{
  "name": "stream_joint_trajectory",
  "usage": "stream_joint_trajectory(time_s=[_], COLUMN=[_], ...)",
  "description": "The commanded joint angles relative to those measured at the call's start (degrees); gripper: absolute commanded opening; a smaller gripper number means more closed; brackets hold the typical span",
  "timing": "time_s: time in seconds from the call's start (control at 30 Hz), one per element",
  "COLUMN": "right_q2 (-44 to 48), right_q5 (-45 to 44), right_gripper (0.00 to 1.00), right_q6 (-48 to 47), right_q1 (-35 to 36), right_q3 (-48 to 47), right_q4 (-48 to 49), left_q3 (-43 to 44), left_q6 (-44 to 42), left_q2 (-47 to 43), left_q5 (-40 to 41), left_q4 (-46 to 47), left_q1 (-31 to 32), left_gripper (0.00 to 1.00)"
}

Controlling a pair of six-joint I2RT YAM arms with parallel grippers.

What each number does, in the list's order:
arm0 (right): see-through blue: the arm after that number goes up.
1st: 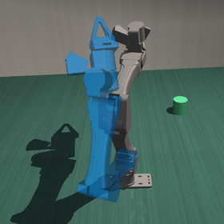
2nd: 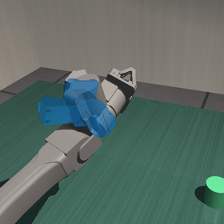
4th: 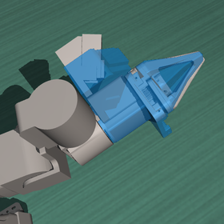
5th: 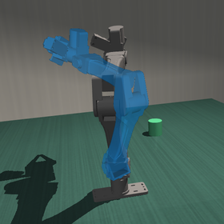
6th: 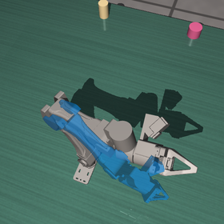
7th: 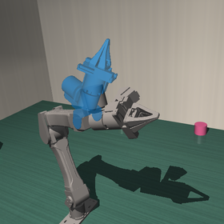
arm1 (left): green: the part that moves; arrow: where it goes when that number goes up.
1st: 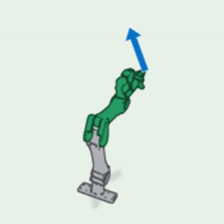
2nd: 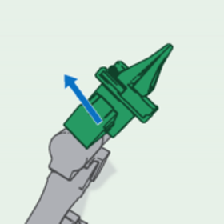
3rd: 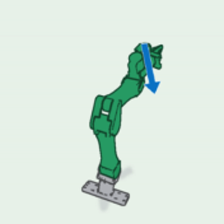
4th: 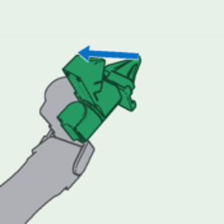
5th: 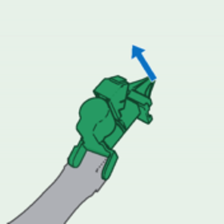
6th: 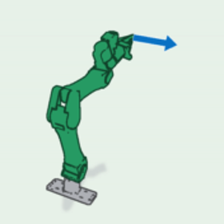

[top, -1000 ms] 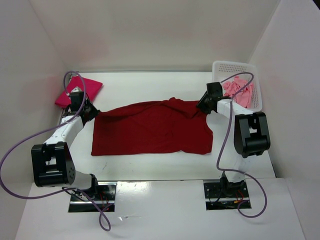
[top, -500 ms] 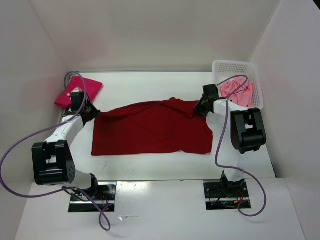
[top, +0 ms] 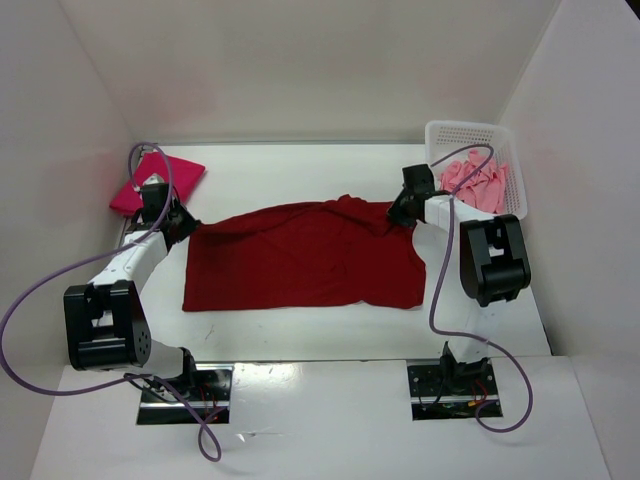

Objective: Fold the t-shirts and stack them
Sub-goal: Fold the other side of the tshirt into a rectangle

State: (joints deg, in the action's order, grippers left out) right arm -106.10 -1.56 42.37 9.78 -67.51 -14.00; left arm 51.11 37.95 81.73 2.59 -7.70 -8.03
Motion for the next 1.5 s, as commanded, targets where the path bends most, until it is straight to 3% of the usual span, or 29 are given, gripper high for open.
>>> stream_joint_trajectory(time_s=[0.0,0.1,0.33,0.73,1.0,1.27,1.33,1.47], right_q2=[3.4,4.1,11.1,31.7,39.7,41.9,42.4,42.9], right_q5=[-3.4,-3.4,-4.7,-4.2,2.9,6.6,7.8,8.4], right_gripper=[0.05,0.0,0.0,0.0,0.0,0.0,0.0,0.02], right_q6=[-1.3,-1.3,-1.9,1.2,0.7,2.4,3.8,4.9], right_q1=[0.5,0.5,1.8,1.8,-7.0,-7.1,-7.1,-7.1], right_q3=[-2.1,-2.6,-2.1,10.5,18.4,20.9,22.3,23.7], right_q4=[-0.7,-0.7,-5.1,-13.8,-16.5,-18.0,-18.0,-17.5], left_q3=[1.2,1.2,1.2,2.9,0.3,-2.2,-2.2,-2.2], left_q6=[0.5,0.5,0.5,-1.8,-2.4,-1.8,-1.3,-0.6], left_q2=[0.4,0.4,-0.1,-1.1,-2.2,-7.0,-7.0,-8.4], left_q5=[-0.6,-0.6,0.0,5.4,9.2,9.1,9.1,10.2], left_q4=[2.4,2.4,1.3,-1.3,-3.4,-5.6,-6.3,-8.1], left_q1=[-0.3,-0.3,-0.3,-0.3,-0.3,-0.3,-0.3,-0.3], left_gripper=[0.0,0.0,0.0,0.0,0.0,0.0,0.06,0.29])
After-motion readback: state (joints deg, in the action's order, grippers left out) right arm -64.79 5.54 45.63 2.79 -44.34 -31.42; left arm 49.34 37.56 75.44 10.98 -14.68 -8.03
